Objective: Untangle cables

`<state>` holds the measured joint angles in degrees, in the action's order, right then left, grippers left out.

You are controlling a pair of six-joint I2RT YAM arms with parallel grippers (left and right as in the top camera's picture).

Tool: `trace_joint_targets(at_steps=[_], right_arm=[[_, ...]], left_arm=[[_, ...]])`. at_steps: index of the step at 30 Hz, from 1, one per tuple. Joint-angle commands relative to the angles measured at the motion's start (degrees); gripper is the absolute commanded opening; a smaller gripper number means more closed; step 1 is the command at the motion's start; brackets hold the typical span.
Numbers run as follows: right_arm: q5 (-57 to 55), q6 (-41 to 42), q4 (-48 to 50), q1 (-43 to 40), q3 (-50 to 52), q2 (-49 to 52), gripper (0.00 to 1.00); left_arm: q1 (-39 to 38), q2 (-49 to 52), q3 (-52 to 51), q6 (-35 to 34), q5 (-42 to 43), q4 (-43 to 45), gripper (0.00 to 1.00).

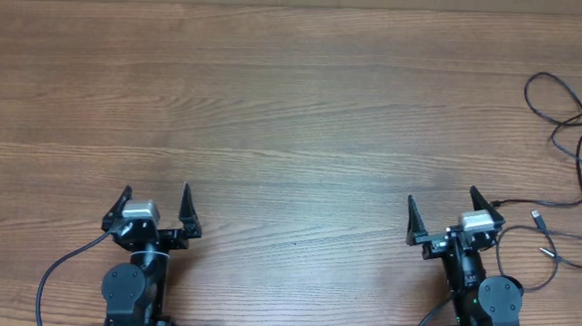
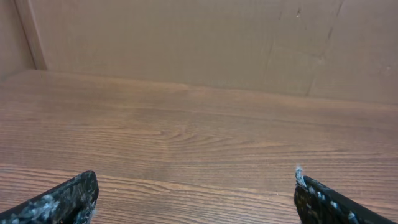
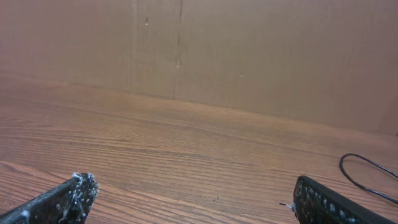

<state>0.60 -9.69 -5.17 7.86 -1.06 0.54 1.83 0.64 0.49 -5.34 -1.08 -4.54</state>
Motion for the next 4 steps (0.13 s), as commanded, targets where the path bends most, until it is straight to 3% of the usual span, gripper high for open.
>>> trace_joint_targets(at_steps=[1, 4], right_arm=[[-0.46, -0.26, 0.33, -0.22, 0.59, -0.37, 1.00], [-0.46, -0.26, 0.33, -0.22, 0.59, -0.37, 1.00]], left_arm=[[-0.42, -0.39, -0.17, 0.90, 0.48, 0.04, 1.00], [-0.42, -0.39, -0.17, 0.87, 0.48, 0.07, 1.00]])
